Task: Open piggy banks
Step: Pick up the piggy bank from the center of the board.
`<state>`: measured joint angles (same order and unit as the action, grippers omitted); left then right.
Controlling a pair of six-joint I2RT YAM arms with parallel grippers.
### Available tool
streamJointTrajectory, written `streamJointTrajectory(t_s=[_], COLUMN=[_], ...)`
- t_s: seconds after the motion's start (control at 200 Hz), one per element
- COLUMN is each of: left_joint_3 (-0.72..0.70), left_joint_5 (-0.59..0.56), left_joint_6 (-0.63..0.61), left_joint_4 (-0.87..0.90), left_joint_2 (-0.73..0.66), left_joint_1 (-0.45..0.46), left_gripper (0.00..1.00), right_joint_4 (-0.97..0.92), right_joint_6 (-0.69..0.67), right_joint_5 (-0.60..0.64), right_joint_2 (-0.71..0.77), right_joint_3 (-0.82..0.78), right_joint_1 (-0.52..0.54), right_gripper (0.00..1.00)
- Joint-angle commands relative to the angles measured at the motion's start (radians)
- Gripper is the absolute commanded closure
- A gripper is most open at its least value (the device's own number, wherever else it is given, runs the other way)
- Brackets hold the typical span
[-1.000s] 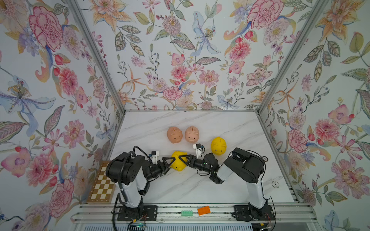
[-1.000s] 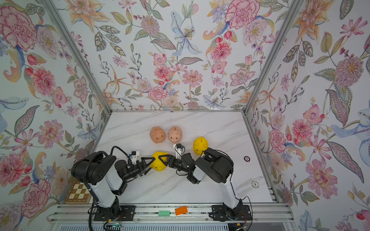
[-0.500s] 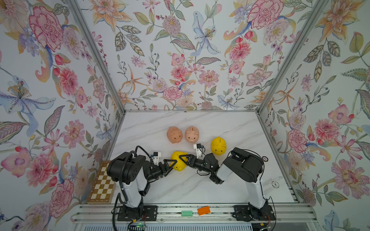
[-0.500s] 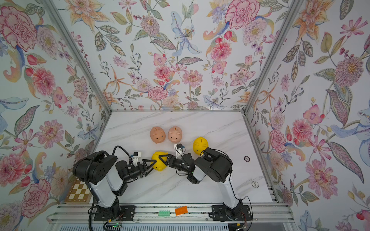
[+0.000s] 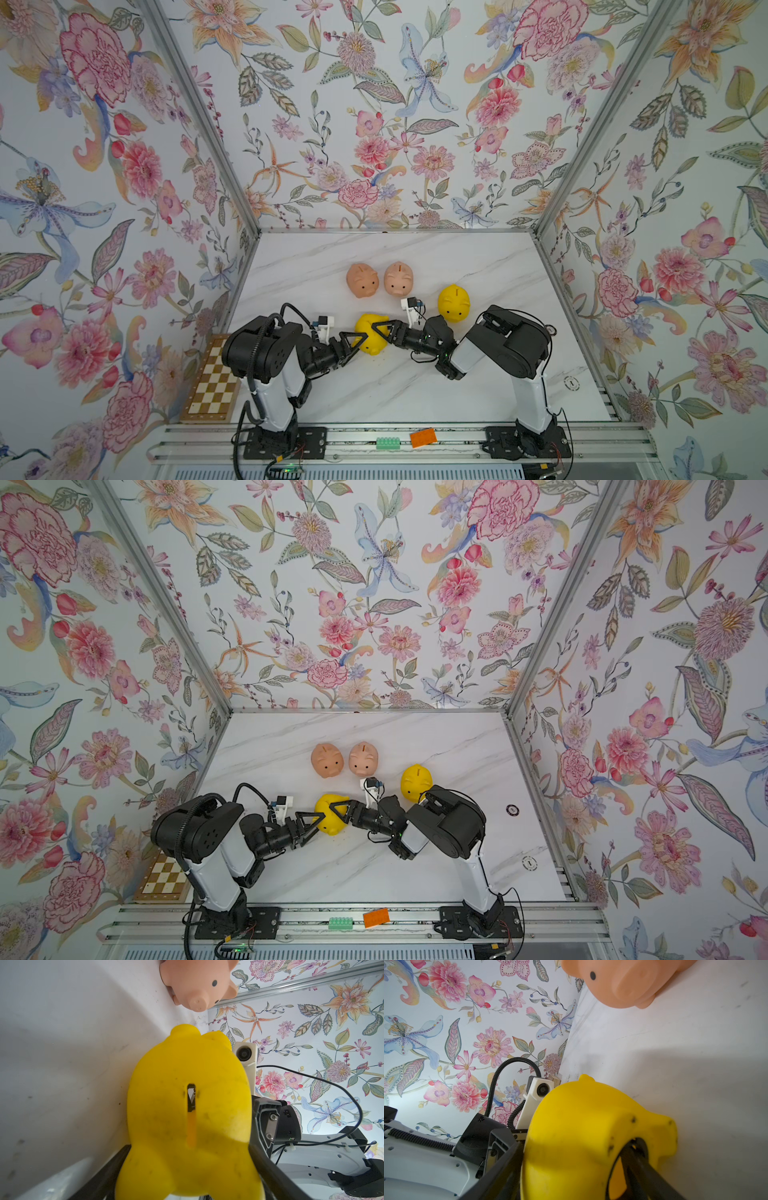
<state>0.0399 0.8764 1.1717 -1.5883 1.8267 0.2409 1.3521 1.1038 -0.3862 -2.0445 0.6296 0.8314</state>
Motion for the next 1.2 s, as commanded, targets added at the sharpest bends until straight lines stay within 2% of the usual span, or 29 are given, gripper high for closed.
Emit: streamJointTrajectory(t_s=[0.0,0.23,0.38,0.49,0.55,0.661,0.771,0.866,0.996,1.191], left_joint_3=[-0.014,0.003,0.028,0.060,0.082,0.146,0.253,0.332,0.425,0.579], left_joint_5=[-0.010,-0.001,0.001,-0.002,-0.004,-0.035,-0.108,-0.164,-0.266,-0.452], left_joint_6=[-0.021,-0.007,-0.030,-0.066,-0.100,-0.222,-0.392,-0.505,-0.593,-0.665], left_joint_4=[-0.013,0.022,0.136,0.274,0.382,0.709,1.126,1.403,1.687,1.985], left_joint_2=[0.014,-0.029,-0.104,-0.195,-0.253,-0.415,-0.546,-0.623,-0.696,-0.740], left_joint_1=[-0.014,-0.022,-0.023,-0.023,-0.021,-0.023,-0.027,-0.045,-0.076,-0.091], left_gripper=[0.36,0.38,0.38,0.38,0.38,0.38,0.38,0.38,0.39,0.39], right_joint_4=[-0.155,-0.336,-0.466,-0.641,-0.757,-0.947,-1.040,-1.089,-1.171,-1.365], right_joint_6=[-0.089,-0.199,-0.275,-0.356,-0.412,-0.505,-0.561,-0.604,-0.679,-0.786], right_joint_5=[-0.041,-0.080,-0.088,-0.065,-0.031,0.040,0.087,0.113,0.152,0.275], right_joint_2=[0.064,0.190,0.275,0.346,0.383,0.437,0.479,0.515,0.555,0.524], right_joint_3=[0.024,0.049,0.057,0.075,0.090,0.118,0.116,0.106,0.108,0.189], right_joint_1=[-0.031,-0.065,-0.084,-0.098,-0.100,-0.100,-0.100,-0.099,-0.093,-0.053], right_gripper=[0.20,0.16,0.13,0.12,0.11,0.10,0.10,0.10,0.10,0.14])
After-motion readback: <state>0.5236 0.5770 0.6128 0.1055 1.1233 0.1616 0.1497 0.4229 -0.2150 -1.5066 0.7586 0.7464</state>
